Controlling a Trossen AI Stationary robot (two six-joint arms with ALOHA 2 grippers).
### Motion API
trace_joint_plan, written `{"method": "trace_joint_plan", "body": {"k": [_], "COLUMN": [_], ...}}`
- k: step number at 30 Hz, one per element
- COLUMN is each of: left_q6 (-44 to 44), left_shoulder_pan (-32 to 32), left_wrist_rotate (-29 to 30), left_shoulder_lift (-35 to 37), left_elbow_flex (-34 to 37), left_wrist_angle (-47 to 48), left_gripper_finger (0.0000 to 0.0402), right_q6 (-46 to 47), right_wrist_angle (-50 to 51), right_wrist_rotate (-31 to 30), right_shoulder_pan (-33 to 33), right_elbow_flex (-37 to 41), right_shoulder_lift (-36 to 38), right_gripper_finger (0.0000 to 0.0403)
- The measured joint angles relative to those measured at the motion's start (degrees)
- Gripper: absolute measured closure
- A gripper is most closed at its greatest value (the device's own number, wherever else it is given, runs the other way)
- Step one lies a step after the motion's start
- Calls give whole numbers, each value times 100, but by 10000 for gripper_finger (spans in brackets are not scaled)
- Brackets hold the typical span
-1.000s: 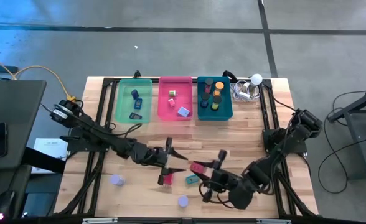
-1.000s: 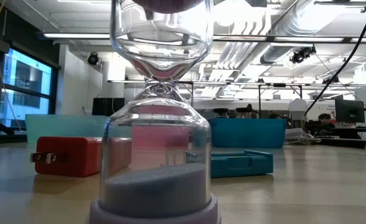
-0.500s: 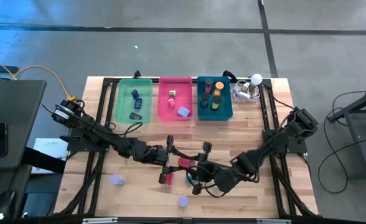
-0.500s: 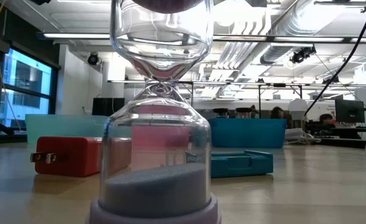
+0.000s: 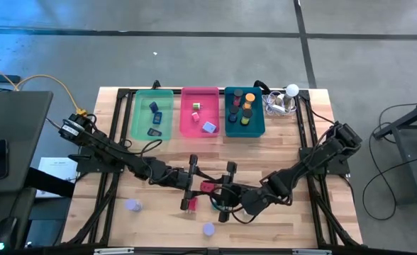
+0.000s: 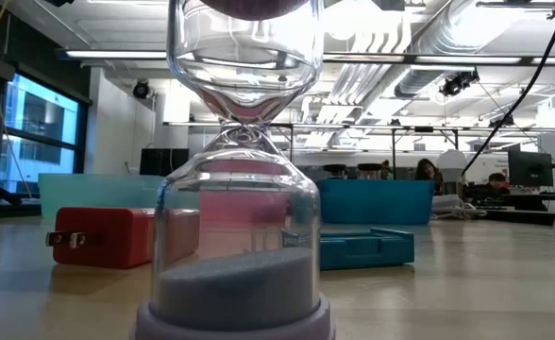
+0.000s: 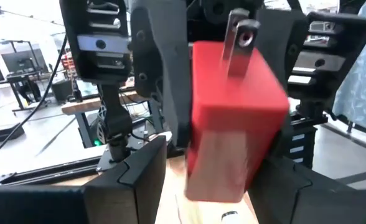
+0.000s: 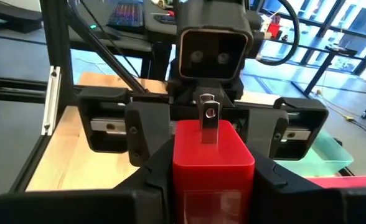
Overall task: Pick & Place Office items
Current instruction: Put the right red charger adapter into the red bin
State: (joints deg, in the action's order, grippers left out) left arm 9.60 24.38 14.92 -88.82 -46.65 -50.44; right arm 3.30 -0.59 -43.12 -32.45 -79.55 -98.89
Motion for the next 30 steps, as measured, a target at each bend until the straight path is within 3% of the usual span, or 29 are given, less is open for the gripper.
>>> {"method": "trace_joint_plan", "body": {"k": [4,11,15,25,30], "left_q6": [-1,23,74,-75,-104], "left_shoulder_pan": [0,14,90,168,201], "left_wrist_rotate": [0,3,49,30,-39], "left_shoulder_lift": [0,-2,-2,-7,4], "left_elbow_flex": [0,11,15,8,-6], "left_wrist_angle": [0,49,86,276,307], "left_gripper_finger": [223,292,292,292,292], "right_q6": [40,218,205,156,107], "right_wrist_angle": [25,62,41,14,105], "right_wrist_rotate": [112,239,230,93,-369], "right_shoulder_pan": [40,162,175,88,-126], "right_elbow_flex": [0,-7,-16,-11,-2], "right_shoulder_lift": [2,-112,-213,-194,-66], "right_gripper_finger": [296,296,292,188,136]}}
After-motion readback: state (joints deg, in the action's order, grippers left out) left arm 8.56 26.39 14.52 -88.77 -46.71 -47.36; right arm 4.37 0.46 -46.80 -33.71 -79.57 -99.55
